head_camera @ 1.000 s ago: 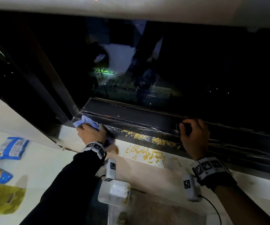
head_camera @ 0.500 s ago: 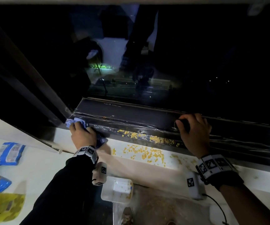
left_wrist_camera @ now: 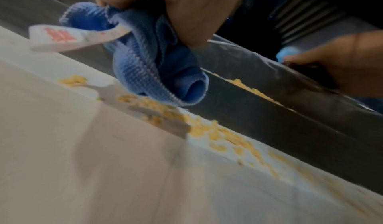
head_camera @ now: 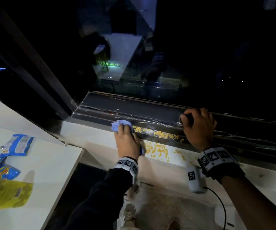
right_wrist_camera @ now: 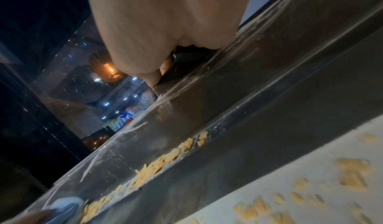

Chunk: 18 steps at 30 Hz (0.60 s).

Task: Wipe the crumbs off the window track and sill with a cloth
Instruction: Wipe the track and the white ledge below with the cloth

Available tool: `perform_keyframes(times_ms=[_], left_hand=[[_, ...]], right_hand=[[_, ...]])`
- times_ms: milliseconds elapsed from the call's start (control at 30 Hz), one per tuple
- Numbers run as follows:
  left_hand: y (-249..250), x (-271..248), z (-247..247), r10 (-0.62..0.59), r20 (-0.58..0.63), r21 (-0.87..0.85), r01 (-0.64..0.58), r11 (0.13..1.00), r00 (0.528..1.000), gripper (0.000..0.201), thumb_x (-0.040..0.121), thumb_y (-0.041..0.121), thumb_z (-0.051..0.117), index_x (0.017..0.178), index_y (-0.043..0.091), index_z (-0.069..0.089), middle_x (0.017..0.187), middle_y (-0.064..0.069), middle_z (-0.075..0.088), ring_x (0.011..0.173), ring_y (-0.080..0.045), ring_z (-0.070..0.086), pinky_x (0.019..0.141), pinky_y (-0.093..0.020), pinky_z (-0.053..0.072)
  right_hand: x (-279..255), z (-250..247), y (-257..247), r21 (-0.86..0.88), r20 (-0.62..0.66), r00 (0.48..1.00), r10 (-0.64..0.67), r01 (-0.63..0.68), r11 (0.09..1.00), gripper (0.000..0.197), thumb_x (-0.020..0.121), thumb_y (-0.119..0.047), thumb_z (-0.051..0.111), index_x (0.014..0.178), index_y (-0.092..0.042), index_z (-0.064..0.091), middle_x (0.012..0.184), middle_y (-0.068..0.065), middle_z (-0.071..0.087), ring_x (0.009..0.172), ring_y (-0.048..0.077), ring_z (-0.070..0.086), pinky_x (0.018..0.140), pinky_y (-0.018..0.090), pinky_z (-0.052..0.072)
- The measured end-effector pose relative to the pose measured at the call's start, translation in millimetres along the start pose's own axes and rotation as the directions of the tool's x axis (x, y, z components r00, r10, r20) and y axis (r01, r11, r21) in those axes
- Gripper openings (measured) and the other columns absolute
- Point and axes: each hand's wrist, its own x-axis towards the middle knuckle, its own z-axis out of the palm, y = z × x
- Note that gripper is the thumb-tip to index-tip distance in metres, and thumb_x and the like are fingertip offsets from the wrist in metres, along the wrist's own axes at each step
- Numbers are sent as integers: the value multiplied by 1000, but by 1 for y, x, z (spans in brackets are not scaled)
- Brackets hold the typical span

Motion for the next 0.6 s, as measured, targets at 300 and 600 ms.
perform_keyframes(times_ms=[300,600], left_hand=[[-54,40,-76,-20,-151,-89,7,996,988,23,79,4,57,101,2,65,105,-23,60,95,-37,59,88,-38,45],[-134,128,-78,-316,13,195,308,931,949,18,82,13,53,89,0,63,107,-26,57,102,-43,55,88,-44,44]], right_hand=[[1,-6,7,42,64,997,-32,29,999,26,84,-47,49,98,-29,62,113,4,54,111,33,45,95,45,31],[1,-8,9,36,70,997,-32,30,999,29,85,-51,50,99,-31,64,113,0,55,109,31,45,96,46,29]])
